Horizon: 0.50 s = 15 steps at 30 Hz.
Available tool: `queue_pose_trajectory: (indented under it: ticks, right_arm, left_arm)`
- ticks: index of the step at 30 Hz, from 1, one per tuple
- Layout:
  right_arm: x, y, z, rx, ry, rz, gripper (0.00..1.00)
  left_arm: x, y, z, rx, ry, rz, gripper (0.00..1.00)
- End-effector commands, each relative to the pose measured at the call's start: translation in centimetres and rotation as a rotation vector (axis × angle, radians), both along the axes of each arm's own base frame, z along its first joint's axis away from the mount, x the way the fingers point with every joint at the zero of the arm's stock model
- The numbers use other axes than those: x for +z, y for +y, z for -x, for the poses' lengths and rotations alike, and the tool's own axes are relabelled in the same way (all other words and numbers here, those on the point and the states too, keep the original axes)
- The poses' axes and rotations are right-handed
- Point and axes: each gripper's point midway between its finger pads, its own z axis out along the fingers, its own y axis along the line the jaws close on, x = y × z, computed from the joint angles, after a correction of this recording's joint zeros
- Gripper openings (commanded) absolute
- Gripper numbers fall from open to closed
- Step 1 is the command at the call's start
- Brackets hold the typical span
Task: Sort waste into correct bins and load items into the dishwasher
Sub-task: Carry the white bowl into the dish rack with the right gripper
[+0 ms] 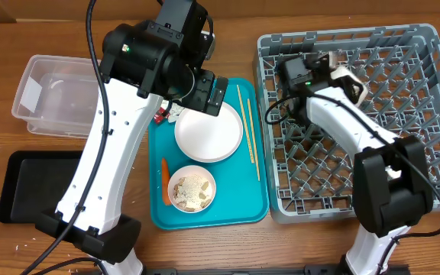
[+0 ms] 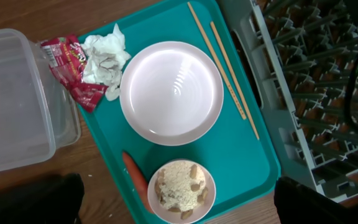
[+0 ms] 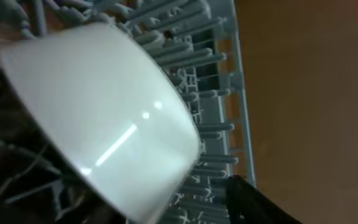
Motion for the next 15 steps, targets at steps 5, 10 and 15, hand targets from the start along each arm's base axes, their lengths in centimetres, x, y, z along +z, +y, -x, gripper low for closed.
queue_pose_trajectory:
  ticks: [5, 10, 15]
  right_arm:
    - [0.4, 0.2, 0.6, -0.001, 0.018, -0.046, 0.88]
    - [2.5, 2.4, 0.7, 0.044, -0.047, -0.260, 1.00]
    - [6.7, 7.5, 1.1, 0.178, -0.122, -0.656, 1.00]
  left_arm:
    - [1.5, 0.2, 0.5, 0.015, -0.032, 0.023, 1.00]
    - [1.4, 0.3, 0.5, 0.017, -0.032, 0.018, 1.00]
    - [1.4, 1.4, 0.0, 0.047, -0.037, 0.003, 1.00]
